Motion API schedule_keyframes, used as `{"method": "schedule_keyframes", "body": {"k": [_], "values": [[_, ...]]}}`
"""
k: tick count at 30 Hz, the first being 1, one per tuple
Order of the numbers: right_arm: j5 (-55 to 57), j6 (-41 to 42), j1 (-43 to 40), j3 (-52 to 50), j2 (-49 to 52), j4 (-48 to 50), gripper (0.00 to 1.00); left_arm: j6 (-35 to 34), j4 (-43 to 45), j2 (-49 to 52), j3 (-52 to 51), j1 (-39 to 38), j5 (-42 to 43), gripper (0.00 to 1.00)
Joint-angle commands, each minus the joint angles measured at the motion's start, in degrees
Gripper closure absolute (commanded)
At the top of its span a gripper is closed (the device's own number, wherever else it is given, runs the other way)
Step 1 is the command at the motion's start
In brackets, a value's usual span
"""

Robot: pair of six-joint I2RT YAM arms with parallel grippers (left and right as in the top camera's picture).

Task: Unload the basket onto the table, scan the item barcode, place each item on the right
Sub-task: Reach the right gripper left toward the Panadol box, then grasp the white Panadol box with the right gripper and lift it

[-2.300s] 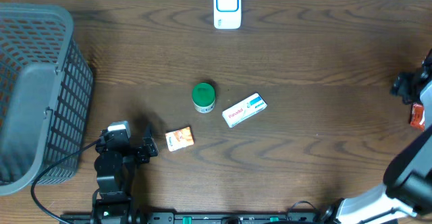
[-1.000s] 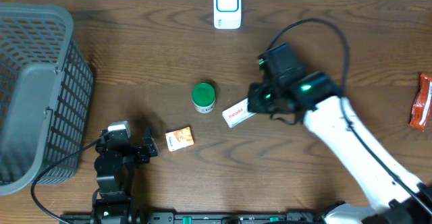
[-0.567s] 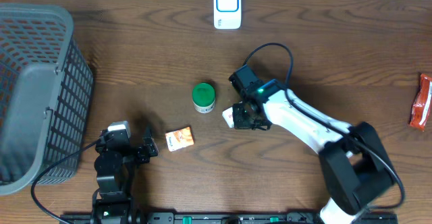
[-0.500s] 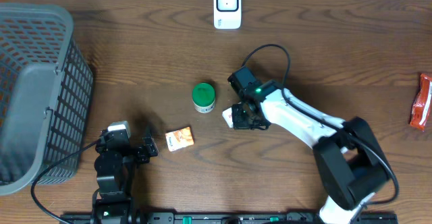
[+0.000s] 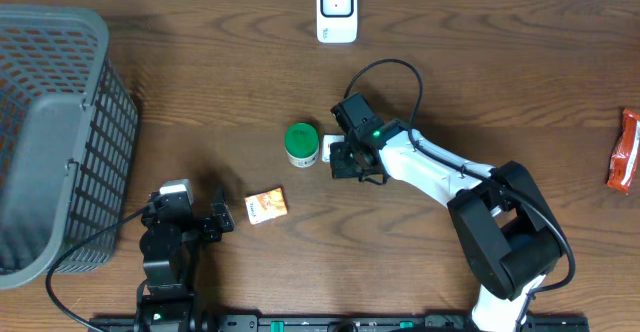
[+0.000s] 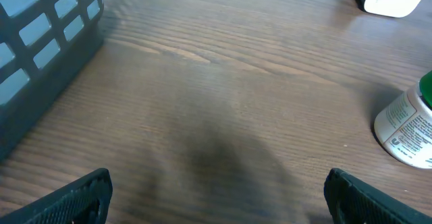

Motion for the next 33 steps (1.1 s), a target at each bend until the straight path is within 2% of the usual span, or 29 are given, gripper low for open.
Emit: {"method": "schedule_keyframes", "body": {"k": [1, 6, 9, 11, 15, 16, 17, 19, 20, 24, 25, 29, 33], "values": [[0.3, -0.5, -1.0, 1.2, 1.1, 2.4, 0.98, 0.8, -2.3, -0.1, -0.7, 0.2, 0.5, 0.01], [0.3, -1.6, -3.6, 1.7, 1.1, 7.2, 0.98, 0.8, -2.3, -0.1, -0.7, 0.2, 0.5, 0.01], [-1.9, -3.7, -4.5, 3.3, 0.9, 6.3, 0.98, 0.8, -2.3, 0.0, -0.7, 0.2, 0.5, 0.01], [-4.3, -7.0, -4.7, 5.4, 0.3, 4.2, 0.94, 0.7, -2.3, 0.0, -0.7, 0.2, 0.5, 0.01], [-7.2, -17.1, -4.7, 10.2, -1.5, -4.1, 0.73, 0.8, -2.3, 0.0, -0.7, 0.2, 0.5, 0.01], [-7.2, -20.0, -4.7, 11.9, -2.1, -7.3, 0.57, 0.8, -2.3, -0.1, -0.6, 0.2, 0.5, 0.01], [-7.2, -22.3, -4.7, 13.0, -2.4, -9.0, 0.47, 0.8, -2.3, 0.0, -0.7, 0.2, 0.5, 0.01], [-6.8, -29.5, -4.7, 15.0, -3.5, -11.1, 0.32, 0.8, -2.3, -0.1, -0.6, 0.2, 0.5, 0.01], [-6.1, -31.1, -4.7, 15.2, -3.8, -11.2, 0.30, 0.8, -2.3, 0.0, -0.6, 0.2, 0.5, 0.01], [-5.8, -42.6, -4.7, 15.0, -3.8, -11.5, 0.03, 0.8, -2.3, 0.0, -0.7, 0.2, 0.5, 0.01], [-5.9, -45.2, -4.8, 15.0, -3.6, -11.6, 0.01, 0.8, -2.3, 0.0, -0.7, 0.2, 0.5, 0.01], [-5.5, -52.5, -5.7, 15.0, -2.2, -11.4, 0.01, 0.8, -2.3, -0.1, -0.7, 0.2, 0.5, 0.02], [-2.8, -53.4, -7.0, 15.0, -2.0, -10.8, 0.01, 0.8, -2.3, 0.0, -0.7, 0.2, 0.5, 0.01]]}}
